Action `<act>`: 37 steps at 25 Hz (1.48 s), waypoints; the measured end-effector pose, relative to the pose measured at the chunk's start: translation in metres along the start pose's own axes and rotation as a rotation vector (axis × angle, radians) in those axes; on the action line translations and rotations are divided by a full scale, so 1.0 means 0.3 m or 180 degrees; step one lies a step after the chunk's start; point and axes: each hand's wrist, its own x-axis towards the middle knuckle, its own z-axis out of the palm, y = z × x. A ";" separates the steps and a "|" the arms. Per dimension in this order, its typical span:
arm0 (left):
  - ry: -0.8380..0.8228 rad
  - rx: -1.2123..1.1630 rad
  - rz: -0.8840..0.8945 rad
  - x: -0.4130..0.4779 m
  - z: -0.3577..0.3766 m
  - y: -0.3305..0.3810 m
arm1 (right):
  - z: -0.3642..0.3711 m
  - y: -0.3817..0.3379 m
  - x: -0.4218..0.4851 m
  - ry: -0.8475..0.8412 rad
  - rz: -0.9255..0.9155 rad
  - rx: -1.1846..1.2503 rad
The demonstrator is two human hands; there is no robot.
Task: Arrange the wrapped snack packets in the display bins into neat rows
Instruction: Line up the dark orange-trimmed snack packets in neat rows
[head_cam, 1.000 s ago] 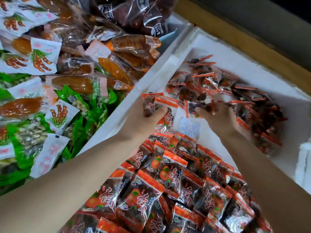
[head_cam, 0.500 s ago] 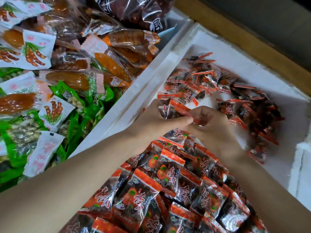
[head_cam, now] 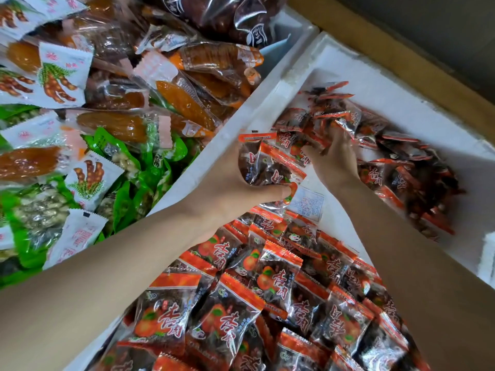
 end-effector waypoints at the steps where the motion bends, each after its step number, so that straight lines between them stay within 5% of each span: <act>1: 0.0007 -0.0030 0.0039 -0.007 -0.001 0.001 | 0.019 -0.007 0.014 0.0017 0.0106 -0.0155; 13: 0.0060 0.0162 -0.0190 -0.133 0.051 0.010 | -0.169 0.011 -0.356 0.0576 0.0356 0.0892; 18: -0.0109 0.0050 -0.0152 -0.231 0.134 0.059 | -0.302 0.131 -0.576 0.0134 0.0421 0.1421; 28: -0.0790 0.0305 -0.0370 -0.364 0.320 0.063 | -0.467 0.384 -0.892 -0.0958 0.0036 -0.0059; 34: -0.1074 0.0452 -0.0506 -0.404 0.398 0.058 | -0.432 0.427 -0.967 -0.1155 -0.0200 -0.0780; 37: -0.1162 0.0454 -0.0597 -0.426 0.414 0.053 | -0.435 0.416 -0.992 -0.0775 -0.0269 -0.0533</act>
